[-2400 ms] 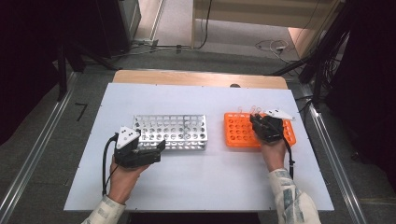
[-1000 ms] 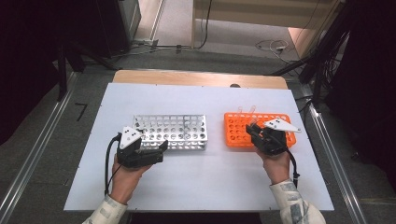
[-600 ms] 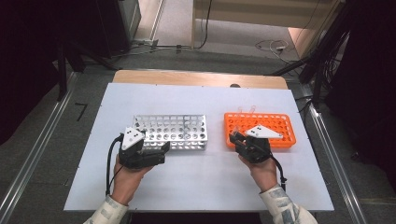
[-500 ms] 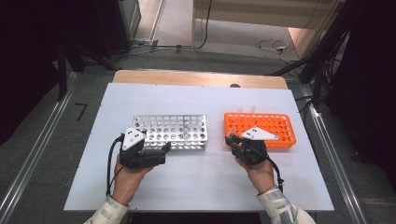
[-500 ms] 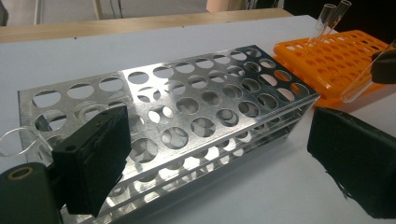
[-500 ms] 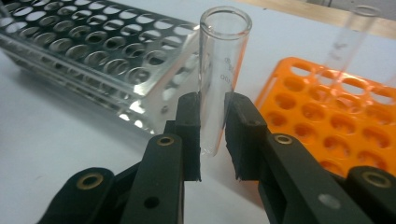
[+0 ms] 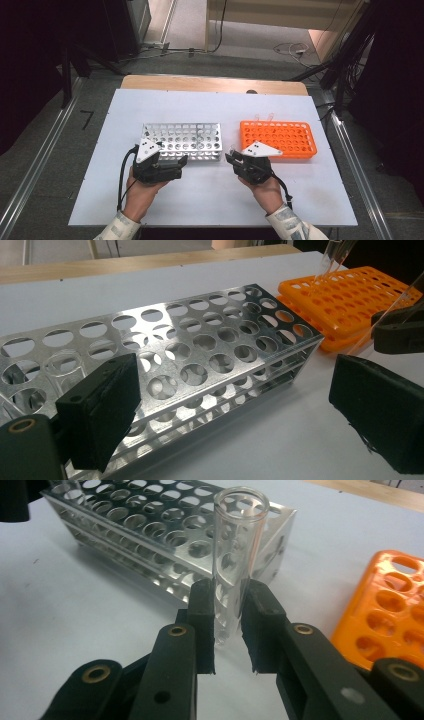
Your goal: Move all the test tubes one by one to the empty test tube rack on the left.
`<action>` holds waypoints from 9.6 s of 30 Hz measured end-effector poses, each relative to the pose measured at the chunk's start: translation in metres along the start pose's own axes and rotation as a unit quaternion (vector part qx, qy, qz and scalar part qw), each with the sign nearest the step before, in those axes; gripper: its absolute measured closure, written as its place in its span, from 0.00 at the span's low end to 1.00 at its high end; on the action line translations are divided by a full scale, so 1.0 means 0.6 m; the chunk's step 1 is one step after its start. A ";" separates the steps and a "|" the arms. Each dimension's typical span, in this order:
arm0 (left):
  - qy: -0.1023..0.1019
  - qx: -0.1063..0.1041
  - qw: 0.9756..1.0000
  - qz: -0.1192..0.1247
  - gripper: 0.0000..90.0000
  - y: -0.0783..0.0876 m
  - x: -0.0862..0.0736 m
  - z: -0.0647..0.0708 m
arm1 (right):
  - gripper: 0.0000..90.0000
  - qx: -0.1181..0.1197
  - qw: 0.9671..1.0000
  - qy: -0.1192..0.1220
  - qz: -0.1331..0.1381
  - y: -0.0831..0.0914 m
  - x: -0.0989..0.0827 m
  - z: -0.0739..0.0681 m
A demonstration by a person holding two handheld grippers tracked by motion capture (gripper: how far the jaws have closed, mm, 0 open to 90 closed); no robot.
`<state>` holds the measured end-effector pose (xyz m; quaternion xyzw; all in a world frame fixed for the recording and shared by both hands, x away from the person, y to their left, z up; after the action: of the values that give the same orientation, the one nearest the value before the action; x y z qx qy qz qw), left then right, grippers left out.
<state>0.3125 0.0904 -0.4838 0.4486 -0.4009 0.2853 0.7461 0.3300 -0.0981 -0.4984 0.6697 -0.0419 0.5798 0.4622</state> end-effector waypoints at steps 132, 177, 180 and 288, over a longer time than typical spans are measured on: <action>-0.019 0.052 0.998 0.040 0.84 0.015 0.062 -0.075 | 0.41 0.055 0.998 0.031 -0.014 -0.034 0.000 -0.093; -0.008 0.015 0.999 0.027 0.33 0.012 0.049 -0.026 | 0.40 0.018 1.000 0.005 -0.010 -0.019 -0.005 -0.029; -0.008 0.010 1.000 0.022 0.26 0.009 0.045 -0.018 | 0.40 0.008 1.000 -0.004 -0.009 -0.015 -0.005 -0.012; -0.021 -0.024 0.999 0.005 0.19 -0.003 0.020 0.025 | 0.81 -0.160 0.985 -0.062 0.014 -0.021 0.040 0.220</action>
<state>0.3146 0.0769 -0.4700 0.4341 -0.4259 0.2699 0.7465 0.4425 -0.1675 -0.4728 0.6215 -0.1720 0.5289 0.5518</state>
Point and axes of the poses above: each handheld gripper's, and its own axes: y roughly backward along the jaws, x roughly out of its top, z roughly to its right, the point moved 10 cm from there along -y, roughly forward along the jaws, and after that the axes turned 9 degrees about y, right-handed, at the moved point
